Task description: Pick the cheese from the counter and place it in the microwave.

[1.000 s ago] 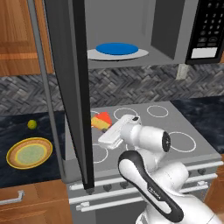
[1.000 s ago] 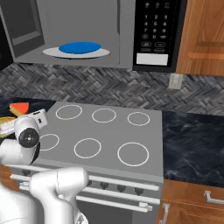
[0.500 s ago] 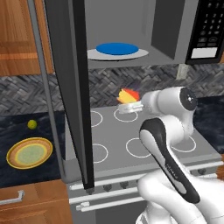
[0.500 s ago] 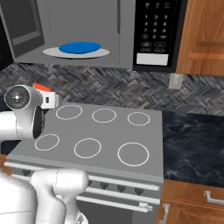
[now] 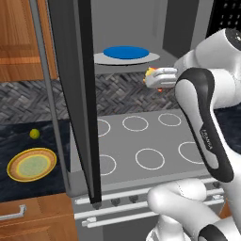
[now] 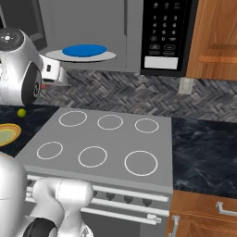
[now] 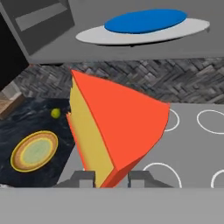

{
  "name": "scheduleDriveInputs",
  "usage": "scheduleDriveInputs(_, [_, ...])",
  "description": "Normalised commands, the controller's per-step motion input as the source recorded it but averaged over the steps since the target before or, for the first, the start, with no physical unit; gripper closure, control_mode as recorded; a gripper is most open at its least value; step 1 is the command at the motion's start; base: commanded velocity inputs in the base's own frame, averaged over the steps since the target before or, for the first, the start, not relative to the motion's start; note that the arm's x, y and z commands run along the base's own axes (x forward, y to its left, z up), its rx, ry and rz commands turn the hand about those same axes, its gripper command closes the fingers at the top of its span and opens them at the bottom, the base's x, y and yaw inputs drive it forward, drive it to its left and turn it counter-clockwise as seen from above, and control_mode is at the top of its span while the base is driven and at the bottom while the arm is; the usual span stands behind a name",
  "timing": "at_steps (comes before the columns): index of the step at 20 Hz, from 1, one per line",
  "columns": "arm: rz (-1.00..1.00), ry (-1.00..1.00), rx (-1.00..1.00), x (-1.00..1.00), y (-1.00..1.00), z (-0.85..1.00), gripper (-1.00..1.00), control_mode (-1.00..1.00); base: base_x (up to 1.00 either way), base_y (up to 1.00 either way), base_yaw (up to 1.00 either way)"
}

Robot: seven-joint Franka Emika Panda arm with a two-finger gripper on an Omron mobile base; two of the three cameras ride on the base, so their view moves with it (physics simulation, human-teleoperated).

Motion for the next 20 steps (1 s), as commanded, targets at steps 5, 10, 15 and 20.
scheduleDriveInputs(5, [0.00,-0.15,0.00,0.21,0.03,0.23,1.00,-1.00,0.00,0.00,0.00])
scheduleDriveInputs(10, [0.00,-0.16,0.00,0.72,0.00,0.14,1.00,-1.00,0.00,0.00,0.00])
scheduleDriveInputs(15, [0.00,-0.15,0.00,1.00,0.00,0.08,1.00,-1.00,0.00,0.00,0.00])
scheduleDriveInputs(20, [0.00,-0.02,0.00,0.90,0.02,0.07,1.00,-1.00,0.00,0.00,0.00])
